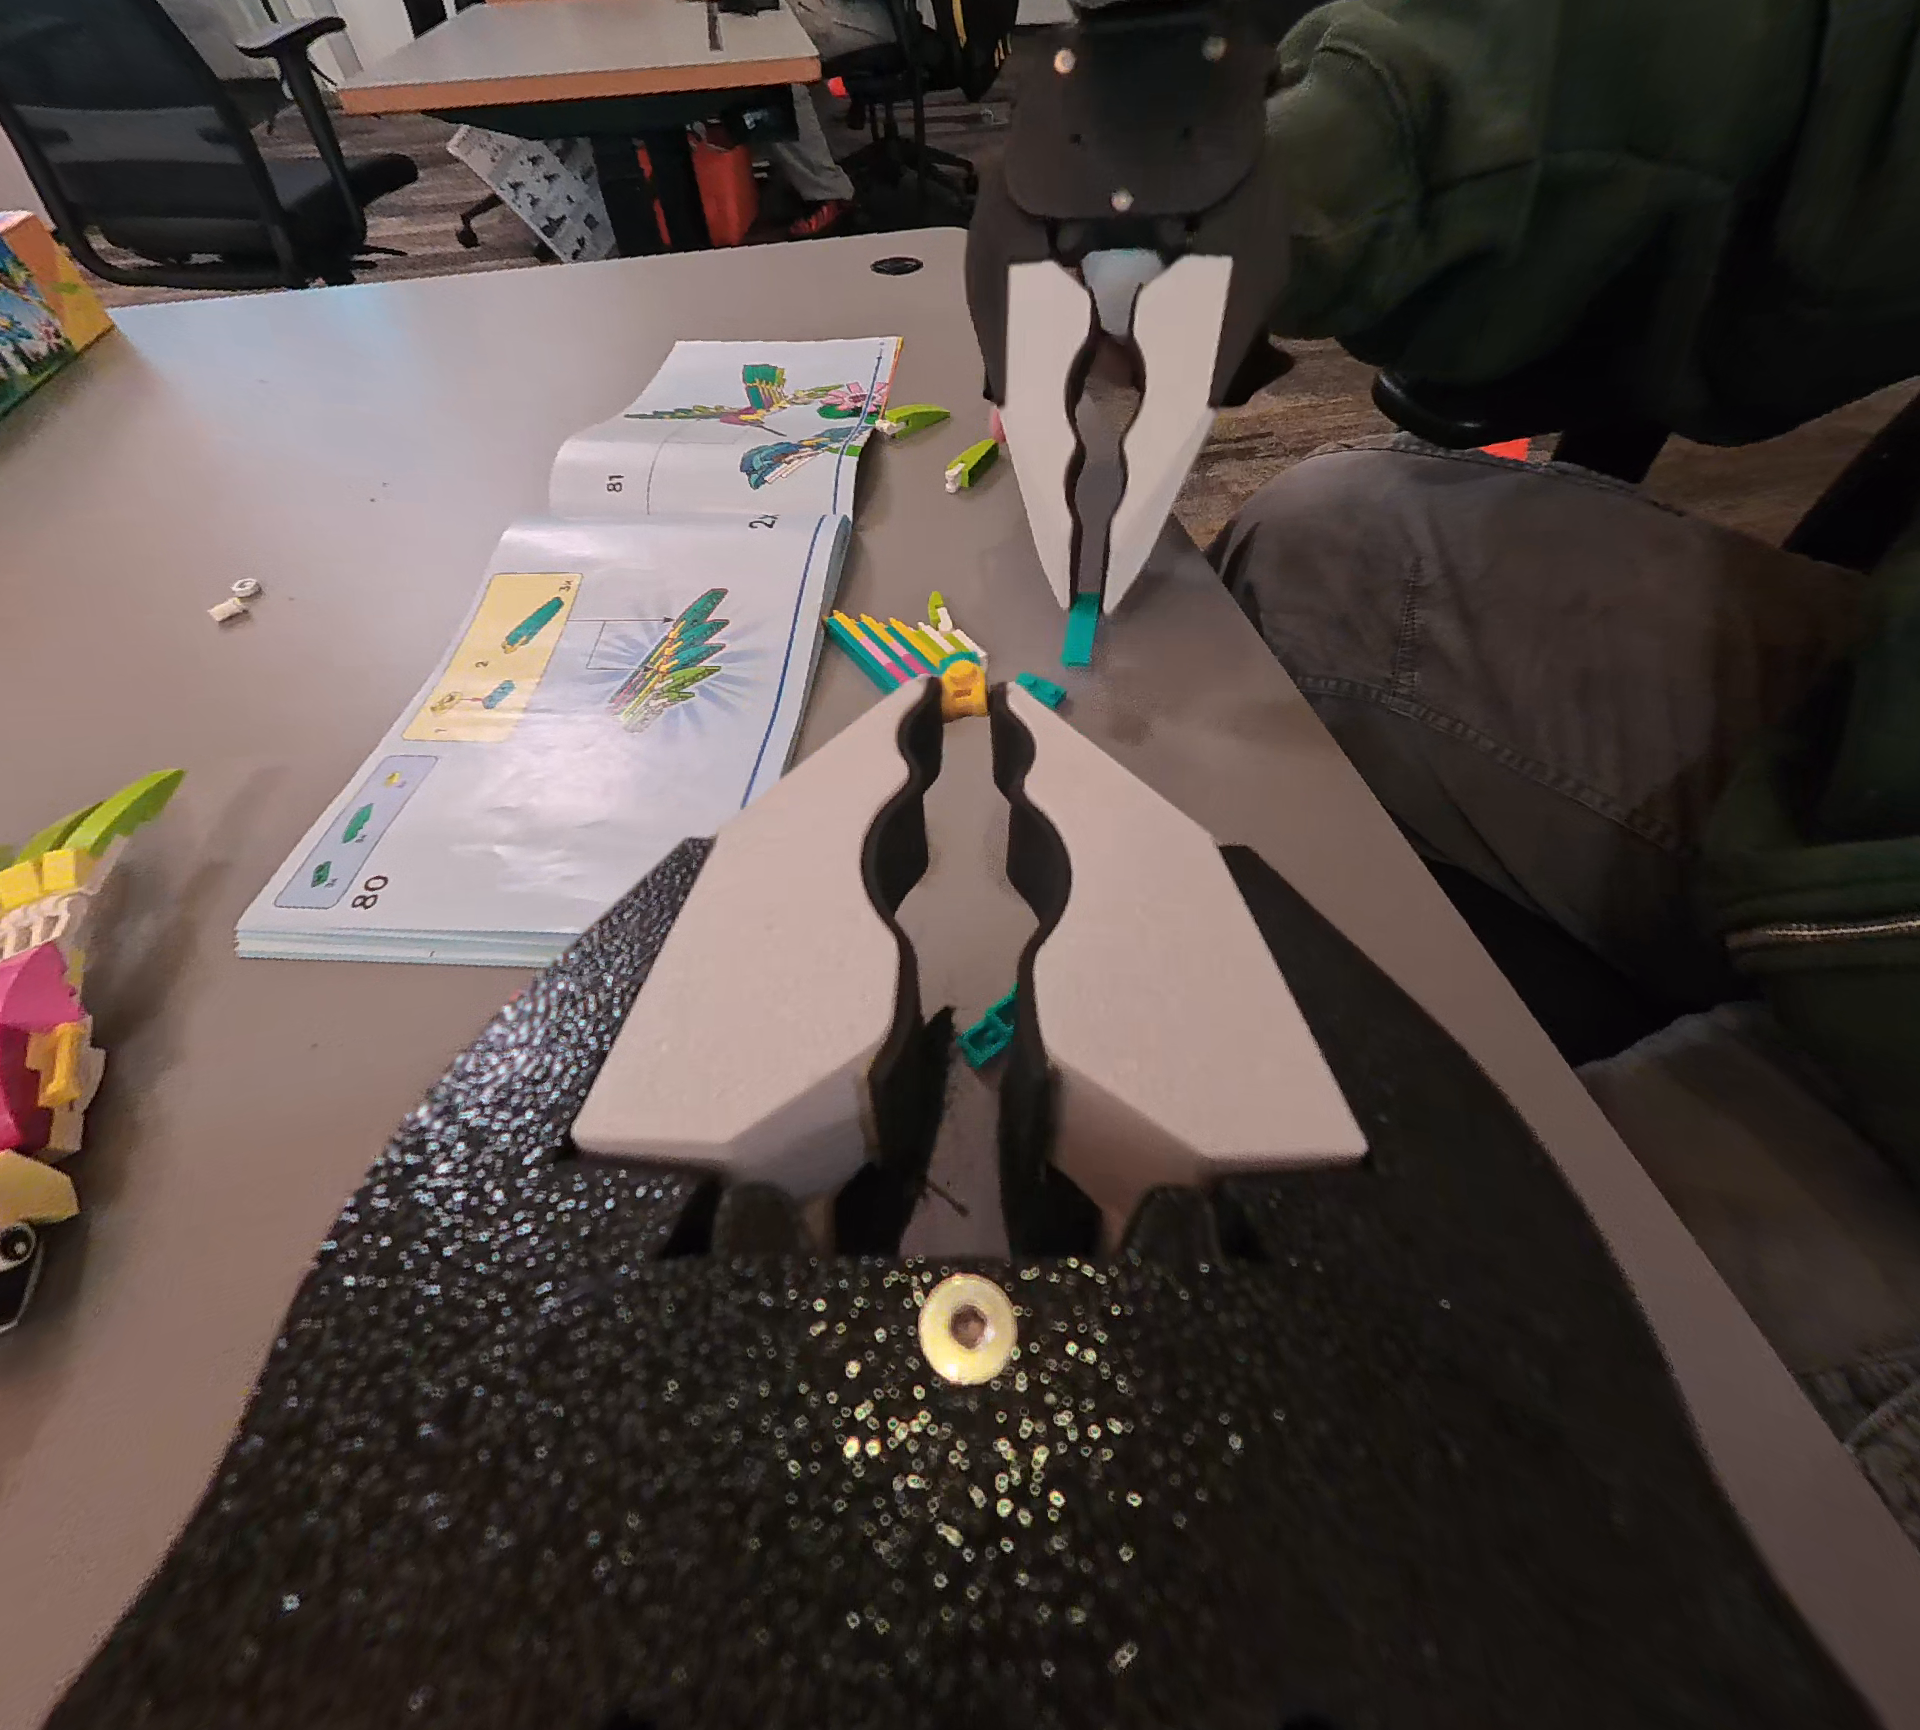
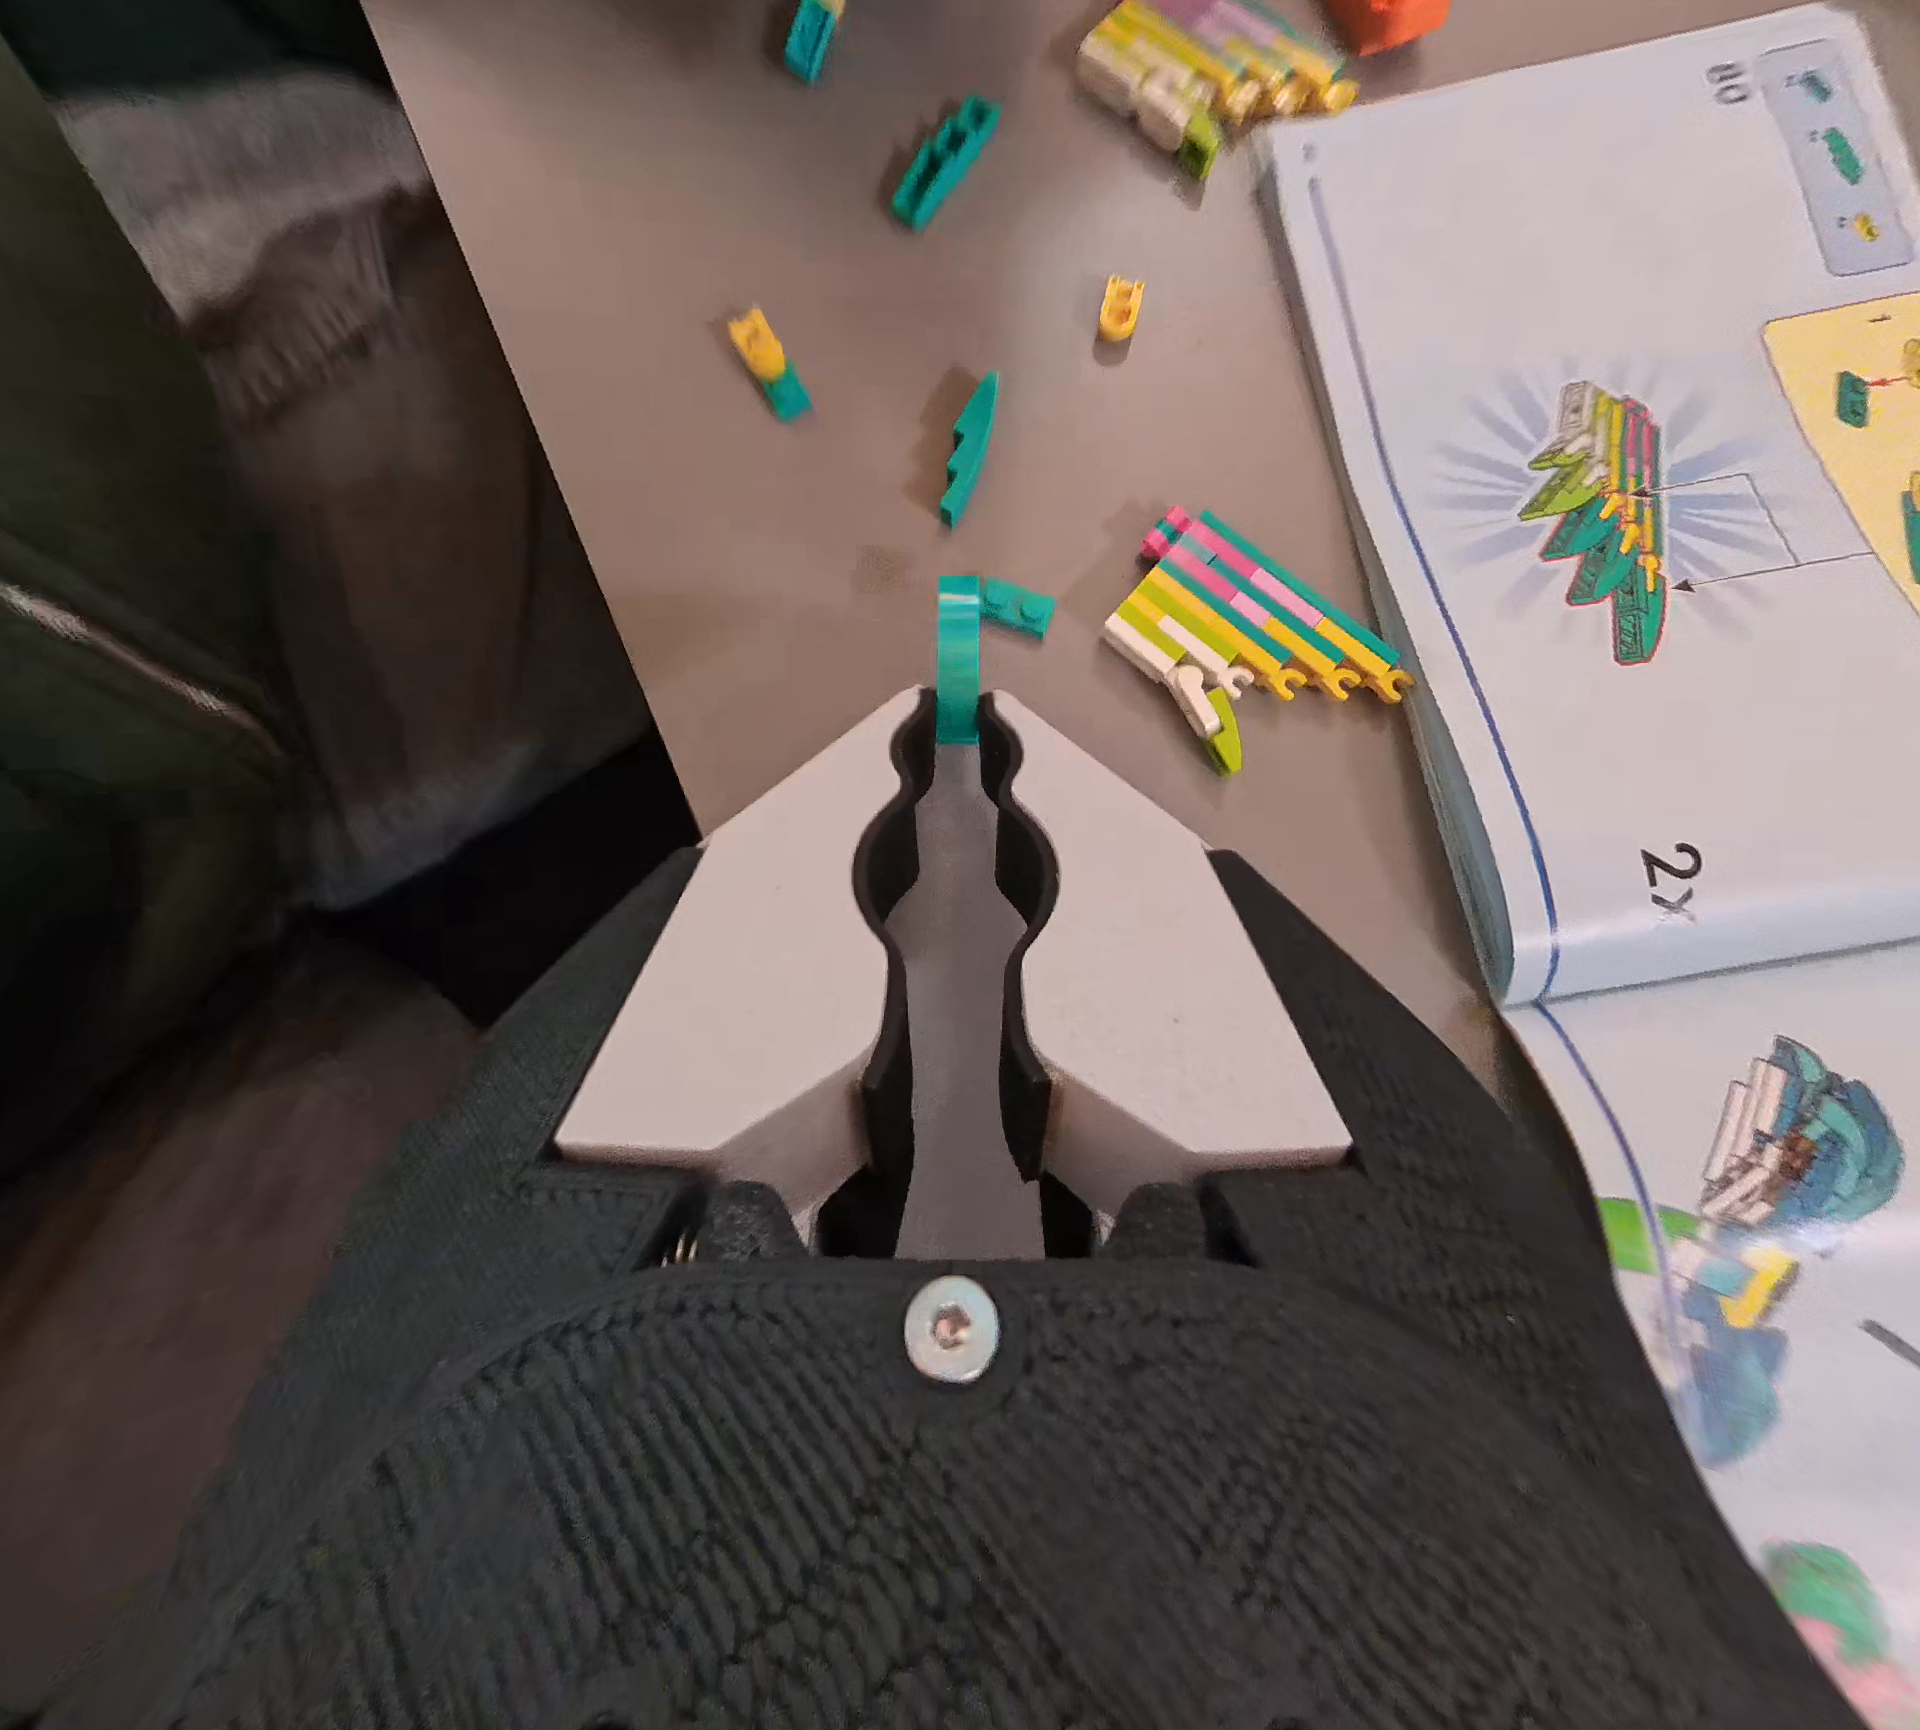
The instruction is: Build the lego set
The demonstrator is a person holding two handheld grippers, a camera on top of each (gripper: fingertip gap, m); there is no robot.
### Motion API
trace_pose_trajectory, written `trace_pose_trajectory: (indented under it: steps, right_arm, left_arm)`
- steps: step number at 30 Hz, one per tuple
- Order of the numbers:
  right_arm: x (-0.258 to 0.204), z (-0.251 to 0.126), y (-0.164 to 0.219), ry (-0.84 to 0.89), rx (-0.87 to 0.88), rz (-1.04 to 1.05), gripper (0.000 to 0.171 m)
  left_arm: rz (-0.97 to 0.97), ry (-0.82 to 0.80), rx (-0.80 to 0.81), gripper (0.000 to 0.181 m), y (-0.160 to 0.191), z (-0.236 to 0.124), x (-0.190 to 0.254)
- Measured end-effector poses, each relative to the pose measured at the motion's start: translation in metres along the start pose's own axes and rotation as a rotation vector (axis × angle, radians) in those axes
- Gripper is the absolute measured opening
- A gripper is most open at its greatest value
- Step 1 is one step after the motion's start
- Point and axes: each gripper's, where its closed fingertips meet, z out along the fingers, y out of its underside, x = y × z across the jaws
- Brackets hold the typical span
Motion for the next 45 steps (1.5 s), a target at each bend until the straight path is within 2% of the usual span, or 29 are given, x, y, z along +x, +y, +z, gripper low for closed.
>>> trace_pose_trajectory:
  steps: [6, 8, 12, 21, 24, 27, 30, 35, 45]
  right_arm:
    - [-0.011, -0.019, -0.066, -0.191, 0.390, 0.326, 0.006]
    - [-0.017, -0.025, -0.080, -0.261, 0.467, 0.381, 0.006]
    - [-0.022, -0.027, -0.090, -0.323, 0.507, 0.432, 0.006]
    - [-0.020, -0.020, -0.087, -0.286, 0.478, 0.409, 0.006]
    - [-0.013, -0.014, -0.070, -0.175, 0.386, 0.366, 0.006]
    - [0.000, -0.006, -0.031, -0.001, 0.191, 0.275, 0.006]
    - [-0.007, -0.006, -0.015, -0.023, 0.170, 0.281, 0.006]
    - [-0.010, -0.007, -0.024, -0.078, 0.263, 0.323, 0.006]
    - [-0.017, 0.008, 0.007, 0.039, -0.005, 0.053, 0.007]
  left_arm:
    - [-0.114, 0.138, 0.030, 0.006, -0.004, 0.001, 0.016]
    - [-0.161, 0.198, 0.040, 0.006, -0.005, 0.001, 0.022]
    - [-0.214, 0.264, 0.053, 0.006, -0.007, 0.001, 0.030]
    - [-0.205, 0.322, 0.040, 0.006, -0.006, 0.002, 0.040]
    - [-0.192, 0.311, 0.022, 0.006, -0.003, 0.003, 0.039]
    - [-0.187, 0.302, 0.015, 0.007, -0.001, 0.004, 0.038]
    - [-0.177, 0.294, 0.007, 0.007, 0.000, 0.005, 0.038]
    - [-0.176, 0.302, -0.014, 0.007, 0.004, 0.008, 0.041]
    - [-0.162, 0.294, -0.030, 0.007, 0.007, 0.009, 0.041]
